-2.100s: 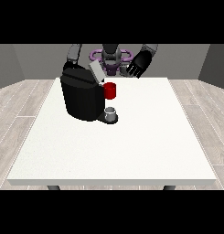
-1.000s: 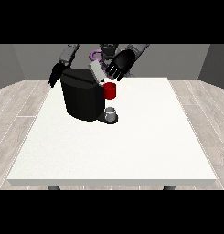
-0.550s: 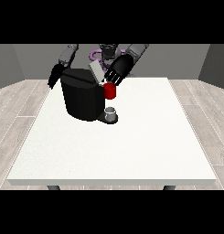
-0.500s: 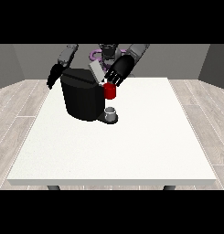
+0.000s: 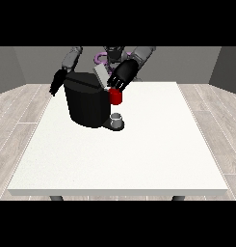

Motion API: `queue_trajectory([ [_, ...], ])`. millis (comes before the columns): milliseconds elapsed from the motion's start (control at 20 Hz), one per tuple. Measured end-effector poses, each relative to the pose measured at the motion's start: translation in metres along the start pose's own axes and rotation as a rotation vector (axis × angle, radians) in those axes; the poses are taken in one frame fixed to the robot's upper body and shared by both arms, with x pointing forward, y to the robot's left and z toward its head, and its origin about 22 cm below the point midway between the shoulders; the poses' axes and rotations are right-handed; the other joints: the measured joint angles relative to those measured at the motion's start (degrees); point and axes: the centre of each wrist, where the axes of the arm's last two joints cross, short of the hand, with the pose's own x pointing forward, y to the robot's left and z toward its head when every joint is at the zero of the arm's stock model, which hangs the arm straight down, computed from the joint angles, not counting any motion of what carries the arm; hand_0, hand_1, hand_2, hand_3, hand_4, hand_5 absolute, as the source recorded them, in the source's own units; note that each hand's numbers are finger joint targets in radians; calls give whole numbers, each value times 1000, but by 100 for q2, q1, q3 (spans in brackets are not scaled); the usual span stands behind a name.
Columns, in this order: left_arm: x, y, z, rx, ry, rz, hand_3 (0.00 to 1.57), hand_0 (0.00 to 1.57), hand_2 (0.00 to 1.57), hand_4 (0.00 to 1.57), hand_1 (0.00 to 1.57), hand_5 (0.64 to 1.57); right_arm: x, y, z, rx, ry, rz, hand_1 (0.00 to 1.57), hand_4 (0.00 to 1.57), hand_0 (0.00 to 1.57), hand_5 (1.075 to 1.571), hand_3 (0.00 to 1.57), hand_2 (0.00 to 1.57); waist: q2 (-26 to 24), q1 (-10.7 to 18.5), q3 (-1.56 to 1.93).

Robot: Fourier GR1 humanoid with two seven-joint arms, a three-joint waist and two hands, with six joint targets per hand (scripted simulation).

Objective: Insert the coffee pod into the coffee machine and close the lid

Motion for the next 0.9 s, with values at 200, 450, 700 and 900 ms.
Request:
queue_trajectory([
  [200,0,2,0,21,-4,-4,1206,1225,1261,376,1225,1571,4,1,-2,3,-11,-1,0,0,0,1571,0,0,56,-43,-1],
  [450,-5,7,2,39,7,-5,1168,1198,1224,355,1198,1571,9,3,-3,15,-2,1,0,0,0,1571,0,0,49,-128,-2],
  [700,-11,14,6,80,-8,-29,1176,1269,1275,171,1269,1571,18,1,-6,9,-17,1,0,0,0,1571,0,0,107,-144,-2],
  [900,-6,19,7,103,-8,-89,1100,1212,1225,0,1212,1571,12,-2,-4,5,-24,2,0,0,0,1571,0,0,152,-145,-1],
])
